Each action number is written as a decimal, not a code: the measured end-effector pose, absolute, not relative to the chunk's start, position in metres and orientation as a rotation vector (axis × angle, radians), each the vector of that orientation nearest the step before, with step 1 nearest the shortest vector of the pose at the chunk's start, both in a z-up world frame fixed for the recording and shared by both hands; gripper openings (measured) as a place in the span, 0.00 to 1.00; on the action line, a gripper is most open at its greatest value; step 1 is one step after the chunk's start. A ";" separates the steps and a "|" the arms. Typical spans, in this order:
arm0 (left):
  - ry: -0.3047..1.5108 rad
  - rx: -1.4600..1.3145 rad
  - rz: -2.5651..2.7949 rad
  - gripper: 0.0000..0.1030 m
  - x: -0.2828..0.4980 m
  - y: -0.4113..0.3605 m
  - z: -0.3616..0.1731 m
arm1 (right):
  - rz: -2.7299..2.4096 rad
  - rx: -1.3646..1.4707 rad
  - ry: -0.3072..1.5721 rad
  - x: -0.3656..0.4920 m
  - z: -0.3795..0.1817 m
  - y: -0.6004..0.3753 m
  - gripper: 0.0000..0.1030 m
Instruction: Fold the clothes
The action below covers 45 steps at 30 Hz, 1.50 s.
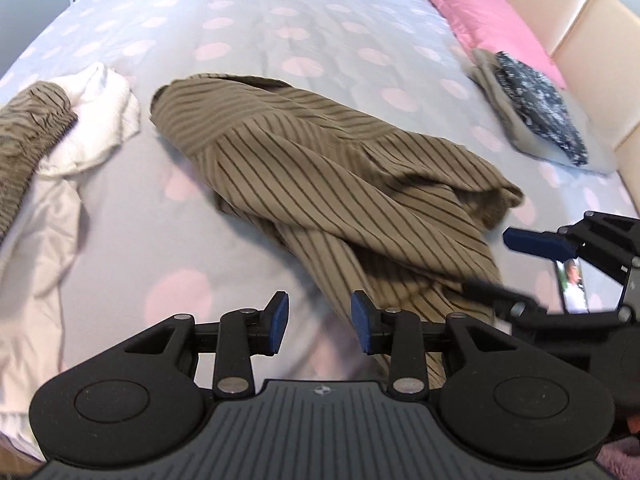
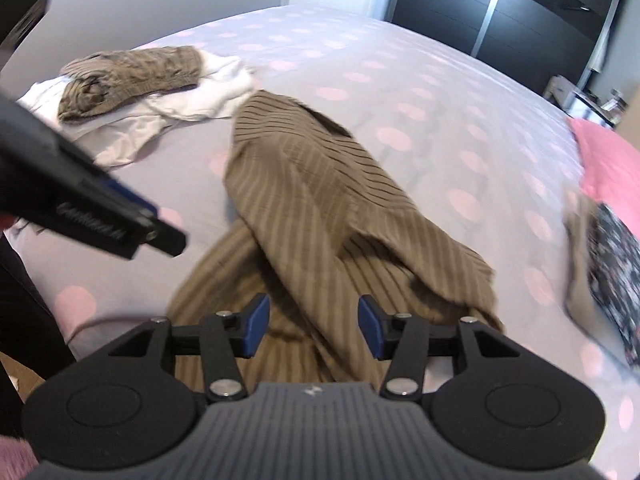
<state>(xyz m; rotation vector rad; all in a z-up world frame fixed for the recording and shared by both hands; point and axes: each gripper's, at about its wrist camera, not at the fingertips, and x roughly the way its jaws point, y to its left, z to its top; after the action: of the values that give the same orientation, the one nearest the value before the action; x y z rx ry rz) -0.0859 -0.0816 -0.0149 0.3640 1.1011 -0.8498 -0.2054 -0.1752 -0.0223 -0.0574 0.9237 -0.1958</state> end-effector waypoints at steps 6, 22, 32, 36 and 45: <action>1.089 0.397 -0.777 0.38 -0.038 -0.090 -0.027 | -0.128 -0.112 0.936 -0.146 -0.039 -0.164 0.63; 1.125 0.413 -0.518 0.38 0.050 -0.088 -0.082 | -0.095 -0.391 0.991 -0.021 -0.121 -0.152 0.69; 1.109 0.392 -0.517 0.38 0.046 -0.094 -0.078 | -0.177 -0.265 0.995 -0.044 -0.095 -0.195 0.06; 1.082 0.392 -0.541 0.38 0.036 -0.099 -0.072 | -0.239 -0.216 0.988 -0.080 -0.063 -0.229 0.06; 0.999 0.455 -0.711 0.38 -0.010 -0.131 -0.056 | -0.500 -0.058 1.097 -0.175 -0.043 -0.336 0.05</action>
<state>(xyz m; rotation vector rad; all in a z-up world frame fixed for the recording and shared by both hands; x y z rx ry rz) -0.0104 -0.1308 -0.0560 0.4550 0.9990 -0.7108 -0.1755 -0.3359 -0.0427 -0.0582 1.0973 -0.4997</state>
